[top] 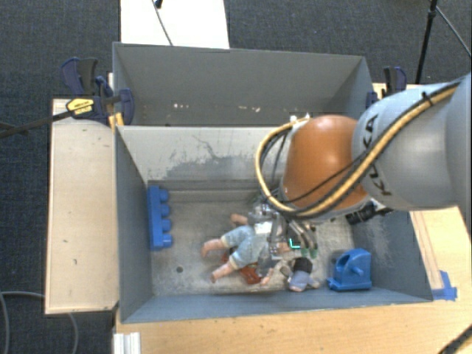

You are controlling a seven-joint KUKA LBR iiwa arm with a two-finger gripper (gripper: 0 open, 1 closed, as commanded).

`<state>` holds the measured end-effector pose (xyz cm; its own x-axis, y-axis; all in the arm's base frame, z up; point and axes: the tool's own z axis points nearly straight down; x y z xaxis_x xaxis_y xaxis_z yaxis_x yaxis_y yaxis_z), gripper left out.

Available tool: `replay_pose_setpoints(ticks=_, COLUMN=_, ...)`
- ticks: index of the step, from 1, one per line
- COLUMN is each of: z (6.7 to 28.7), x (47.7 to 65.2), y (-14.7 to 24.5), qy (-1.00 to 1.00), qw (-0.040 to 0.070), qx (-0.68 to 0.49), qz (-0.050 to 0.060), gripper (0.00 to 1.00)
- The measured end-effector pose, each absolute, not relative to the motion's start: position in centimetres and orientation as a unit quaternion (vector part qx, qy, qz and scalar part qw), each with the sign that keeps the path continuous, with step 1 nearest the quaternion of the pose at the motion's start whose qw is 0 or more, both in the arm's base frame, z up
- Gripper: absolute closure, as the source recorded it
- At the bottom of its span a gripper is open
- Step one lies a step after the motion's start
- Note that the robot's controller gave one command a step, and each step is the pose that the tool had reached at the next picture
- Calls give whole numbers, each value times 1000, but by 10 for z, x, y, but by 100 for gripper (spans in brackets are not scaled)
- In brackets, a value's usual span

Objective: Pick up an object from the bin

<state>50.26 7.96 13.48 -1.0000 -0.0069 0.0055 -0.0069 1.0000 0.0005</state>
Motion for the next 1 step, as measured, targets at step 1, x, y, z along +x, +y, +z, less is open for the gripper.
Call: replay_pose_setpoints(ticks=1, z=138, x=505, y=79, qy=-1000, qw=-1, qx=2, qz=-1, gripper=0)
